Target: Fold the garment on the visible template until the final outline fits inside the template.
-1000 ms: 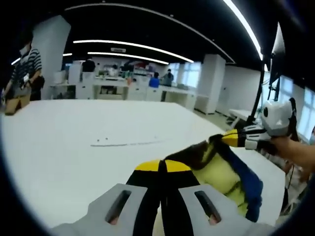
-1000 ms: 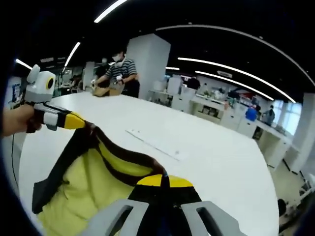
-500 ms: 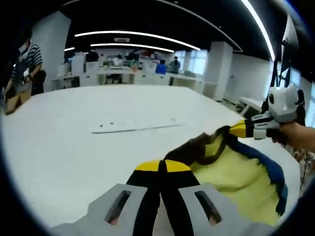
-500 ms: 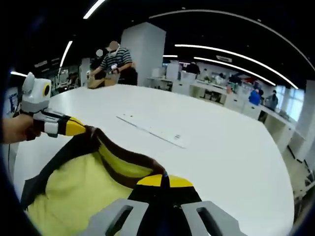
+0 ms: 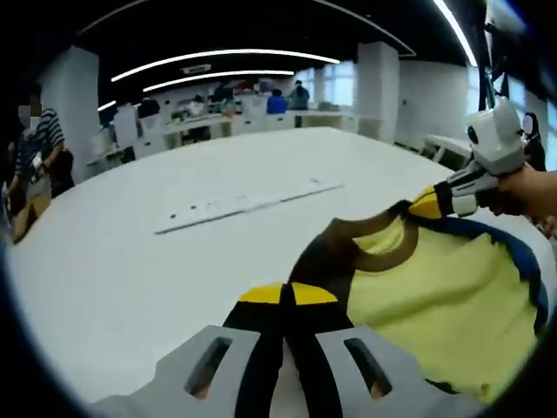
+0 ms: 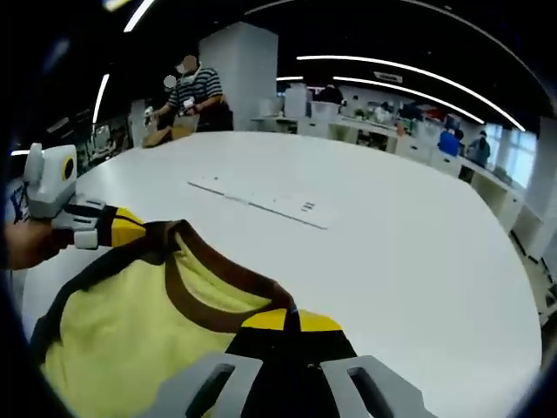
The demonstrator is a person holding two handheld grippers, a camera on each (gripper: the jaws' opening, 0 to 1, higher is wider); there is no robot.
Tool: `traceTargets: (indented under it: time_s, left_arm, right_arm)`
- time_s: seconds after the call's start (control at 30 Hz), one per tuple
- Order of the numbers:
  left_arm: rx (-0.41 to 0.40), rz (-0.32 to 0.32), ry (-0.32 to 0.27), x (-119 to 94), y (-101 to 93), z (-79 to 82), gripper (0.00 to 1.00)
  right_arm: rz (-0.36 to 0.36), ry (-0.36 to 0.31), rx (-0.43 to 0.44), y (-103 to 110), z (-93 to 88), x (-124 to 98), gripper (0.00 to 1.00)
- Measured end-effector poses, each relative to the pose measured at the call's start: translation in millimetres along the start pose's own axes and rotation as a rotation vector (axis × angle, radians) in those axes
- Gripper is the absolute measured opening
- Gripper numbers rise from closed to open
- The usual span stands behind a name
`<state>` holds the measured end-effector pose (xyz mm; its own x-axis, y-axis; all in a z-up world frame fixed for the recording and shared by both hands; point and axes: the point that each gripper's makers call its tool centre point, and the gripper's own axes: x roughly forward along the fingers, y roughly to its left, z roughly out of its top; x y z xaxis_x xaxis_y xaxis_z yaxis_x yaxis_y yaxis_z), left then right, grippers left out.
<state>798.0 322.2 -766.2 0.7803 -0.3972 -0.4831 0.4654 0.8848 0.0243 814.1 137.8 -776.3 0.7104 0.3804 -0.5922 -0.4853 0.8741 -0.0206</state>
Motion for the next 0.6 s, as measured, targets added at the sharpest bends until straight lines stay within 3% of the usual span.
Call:
traceTargets:
  time_s: [0.27,0.6]
  left_arm:
    - [-0.004,0.008,0.001,0,10.1,0.1,0.02]
    - [-0.043,-0.022,-0.054,-22,7.0,17.9,0.19]
  right_arm:
    - [0.021,-0.02,0.031,4,6.6,-2,0.0]
    - [0.101,-0.052,0.109,19,21.1,-17,0.46]
